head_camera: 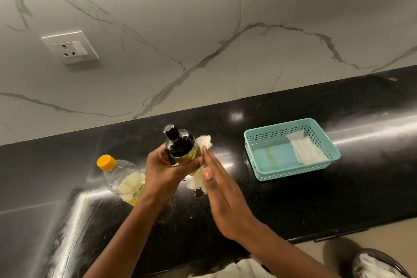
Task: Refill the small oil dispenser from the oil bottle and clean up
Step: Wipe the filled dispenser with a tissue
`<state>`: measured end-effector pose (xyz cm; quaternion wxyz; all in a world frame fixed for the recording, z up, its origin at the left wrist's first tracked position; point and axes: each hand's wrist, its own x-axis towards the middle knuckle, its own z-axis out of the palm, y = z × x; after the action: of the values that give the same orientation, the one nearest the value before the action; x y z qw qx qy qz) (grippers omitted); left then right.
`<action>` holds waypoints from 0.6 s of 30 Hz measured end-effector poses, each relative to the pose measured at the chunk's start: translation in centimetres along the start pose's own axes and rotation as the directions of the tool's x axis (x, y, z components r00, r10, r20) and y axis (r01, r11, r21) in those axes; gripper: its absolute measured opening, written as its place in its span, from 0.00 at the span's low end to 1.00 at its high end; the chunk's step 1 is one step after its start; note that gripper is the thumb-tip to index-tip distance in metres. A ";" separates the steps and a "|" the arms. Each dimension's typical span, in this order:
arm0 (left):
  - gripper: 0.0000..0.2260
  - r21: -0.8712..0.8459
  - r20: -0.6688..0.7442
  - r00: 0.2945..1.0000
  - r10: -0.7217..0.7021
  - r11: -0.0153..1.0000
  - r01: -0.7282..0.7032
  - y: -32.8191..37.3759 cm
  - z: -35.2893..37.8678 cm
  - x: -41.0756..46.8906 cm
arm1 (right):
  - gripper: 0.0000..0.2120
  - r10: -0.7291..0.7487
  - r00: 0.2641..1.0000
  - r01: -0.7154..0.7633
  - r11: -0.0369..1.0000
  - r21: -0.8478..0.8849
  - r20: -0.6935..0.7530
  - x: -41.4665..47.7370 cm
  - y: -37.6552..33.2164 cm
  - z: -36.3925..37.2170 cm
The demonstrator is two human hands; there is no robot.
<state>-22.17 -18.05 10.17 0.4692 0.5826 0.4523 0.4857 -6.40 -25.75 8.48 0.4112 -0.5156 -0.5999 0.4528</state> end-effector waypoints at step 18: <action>0.21 -0.022 0.068 0.997 0.020 1.000 -0.018 0.7 -0.2 0.1 | 0.37 0.360 0.897 -0.339 0.185 0.923 0.257 1.9 -0.5 -1.5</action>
<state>-22.33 -18.08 10.90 0.4859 0.5980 0.4251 0.4748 -5.35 -23.72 9.35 0.5267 -0.2915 -0.0708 0.7954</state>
